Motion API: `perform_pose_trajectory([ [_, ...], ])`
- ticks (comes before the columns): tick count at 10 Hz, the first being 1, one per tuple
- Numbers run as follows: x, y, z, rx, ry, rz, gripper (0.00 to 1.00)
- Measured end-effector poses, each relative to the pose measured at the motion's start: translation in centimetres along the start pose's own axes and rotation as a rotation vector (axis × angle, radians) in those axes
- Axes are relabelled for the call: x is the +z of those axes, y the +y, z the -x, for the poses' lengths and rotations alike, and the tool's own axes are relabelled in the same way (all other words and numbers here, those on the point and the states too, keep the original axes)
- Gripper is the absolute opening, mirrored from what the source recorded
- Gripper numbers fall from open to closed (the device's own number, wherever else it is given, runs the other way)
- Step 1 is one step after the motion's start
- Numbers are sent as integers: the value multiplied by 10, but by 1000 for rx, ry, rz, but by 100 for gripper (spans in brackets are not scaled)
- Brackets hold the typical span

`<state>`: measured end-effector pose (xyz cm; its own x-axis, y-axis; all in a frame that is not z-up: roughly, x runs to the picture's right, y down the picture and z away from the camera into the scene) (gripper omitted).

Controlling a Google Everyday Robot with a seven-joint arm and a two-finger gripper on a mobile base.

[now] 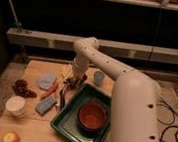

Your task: Stack cups on top of each other

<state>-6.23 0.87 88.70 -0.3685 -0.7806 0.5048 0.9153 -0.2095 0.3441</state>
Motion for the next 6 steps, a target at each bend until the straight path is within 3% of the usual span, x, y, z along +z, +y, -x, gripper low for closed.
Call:
perform_pose_trajectory([
  [3, -21, -5, -2, -29, 36, 25, 0],
  [6, -25, -3, 4, -30, 40, 25, 0],
])
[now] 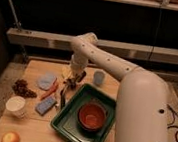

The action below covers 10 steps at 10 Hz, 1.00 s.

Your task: Stack cups on top of each other

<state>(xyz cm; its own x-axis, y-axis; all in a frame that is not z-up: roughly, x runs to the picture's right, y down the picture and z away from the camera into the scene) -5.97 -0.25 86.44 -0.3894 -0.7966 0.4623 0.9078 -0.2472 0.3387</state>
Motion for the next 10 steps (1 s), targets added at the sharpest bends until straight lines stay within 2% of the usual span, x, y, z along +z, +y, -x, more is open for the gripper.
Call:
perform_pose_trajectory([
  [3, -13, 11, -4, 2, 6, 9, 0],
  [4, -21, 25, -6, 8, 10, 46, 0],
  [6, -38, 40, -13, 16, 18, 82, 0],
  [7, -47, 61, -13, 35, 18, 118, 0],
  [8, -51, 72, -15, 41, 21, 145, 0],
  [10, -50, 77, -19, 59, 16, 162, 0],
])
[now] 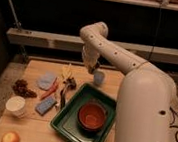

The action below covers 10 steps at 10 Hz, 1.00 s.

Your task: Stack cups on top of each other

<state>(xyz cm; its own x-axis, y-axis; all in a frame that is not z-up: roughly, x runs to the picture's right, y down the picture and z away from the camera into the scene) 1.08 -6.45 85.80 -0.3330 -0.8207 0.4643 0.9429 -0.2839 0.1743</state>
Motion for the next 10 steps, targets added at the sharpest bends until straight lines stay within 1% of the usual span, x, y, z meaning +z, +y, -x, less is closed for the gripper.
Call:
perform_pose_trajectory([
  [1, 3, 14, 2, 18, -12, 24, 0],
  [2, 5, 22, 1, 28, -13, 43, 0],
  [3, 8, 23, 0, 33, -20, 47, 0],
  [4, 12, 30, -2, 46, -22, 54, 0],
  [6, 19, 47, 2, 66, -41, 65, 0],
  [7, 25, 49, 3, 73, -51, 59, 0],
  [10, 36, 64, 10, 96, -78, 64, 0],
])
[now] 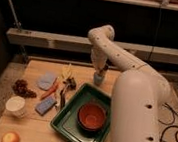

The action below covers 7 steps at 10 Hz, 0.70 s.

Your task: Stack cups on top of each other

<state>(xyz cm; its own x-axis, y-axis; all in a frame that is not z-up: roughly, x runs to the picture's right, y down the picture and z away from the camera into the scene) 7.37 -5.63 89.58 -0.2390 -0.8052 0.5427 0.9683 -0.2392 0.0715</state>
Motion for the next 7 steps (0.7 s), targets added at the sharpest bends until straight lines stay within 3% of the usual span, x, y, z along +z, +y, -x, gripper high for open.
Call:
perform_pose_trajectory([
  [3, 13, -3, 6, -6, -32, -10, 3],
  [7, 19, -13, 7, -23, -49, -22, 42],
])
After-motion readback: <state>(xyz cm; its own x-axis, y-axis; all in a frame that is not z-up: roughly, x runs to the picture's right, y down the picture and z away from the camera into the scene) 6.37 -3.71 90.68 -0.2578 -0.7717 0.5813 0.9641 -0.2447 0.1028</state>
